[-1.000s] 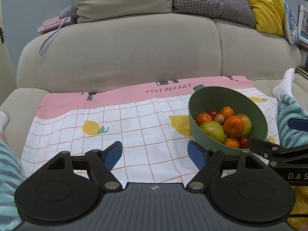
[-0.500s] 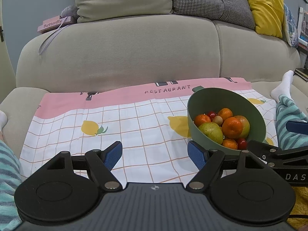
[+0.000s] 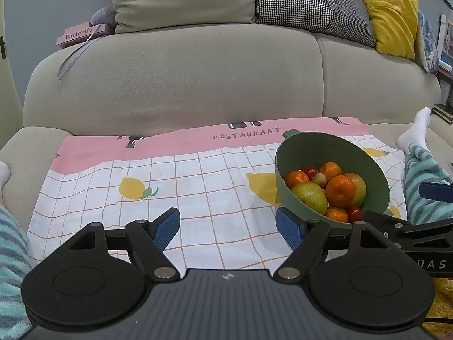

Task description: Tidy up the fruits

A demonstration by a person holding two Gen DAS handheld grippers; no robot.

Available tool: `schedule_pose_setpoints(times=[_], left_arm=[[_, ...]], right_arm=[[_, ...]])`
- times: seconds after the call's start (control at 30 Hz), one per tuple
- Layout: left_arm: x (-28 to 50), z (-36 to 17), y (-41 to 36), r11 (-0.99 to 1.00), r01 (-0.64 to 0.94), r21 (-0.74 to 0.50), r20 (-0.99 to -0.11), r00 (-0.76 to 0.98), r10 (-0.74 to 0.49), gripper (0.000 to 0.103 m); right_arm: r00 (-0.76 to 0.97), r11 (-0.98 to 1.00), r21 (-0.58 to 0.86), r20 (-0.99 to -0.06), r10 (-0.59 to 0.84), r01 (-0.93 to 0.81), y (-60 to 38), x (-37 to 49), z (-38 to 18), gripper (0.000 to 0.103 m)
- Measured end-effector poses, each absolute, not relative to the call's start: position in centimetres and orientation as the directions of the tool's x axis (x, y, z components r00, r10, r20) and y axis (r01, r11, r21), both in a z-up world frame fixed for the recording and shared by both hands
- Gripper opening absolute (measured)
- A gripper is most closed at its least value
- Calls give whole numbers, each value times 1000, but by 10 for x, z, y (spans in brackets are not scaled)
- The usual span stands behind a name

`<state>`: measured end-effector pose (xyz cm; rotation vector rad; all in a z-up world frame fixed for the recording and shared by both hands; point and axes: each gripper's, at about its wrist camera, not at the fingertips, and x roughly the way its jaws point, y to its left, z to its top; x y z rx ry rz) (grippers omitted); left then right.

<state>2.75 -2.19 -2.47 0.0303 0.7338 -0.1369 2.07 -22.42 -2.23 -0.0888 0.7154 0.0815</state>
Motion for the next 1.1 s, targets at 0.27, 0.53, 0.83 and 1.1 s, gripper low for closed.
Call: schedule_pose_setpoints(times=[0.27, 0.53, 0.83, 1.1], left_arm=[[27, -24, -22, 991, 136, -15, -667, 737, -111, 90], [26, -24, -25, 991, 132, 2, -657, 747, -98, 90], [26, -24, -24, 991, 132, -10, -657, 747, -106, 90], [24, -24, -22, 990, 135, -30, -647, 753, -122, 92]], right_arm=[[749, 993, -53, -661, 41, -102, -225, 21, -23, 99], [745, 994, -48, -666, 41, -97, -224, 21, -24, 99], [745, 994, -49, -666, 41, -98, -225, 21, -24, 99], [742, 994, -49, -669, 39, -96, -224, 21, -25, 99]])
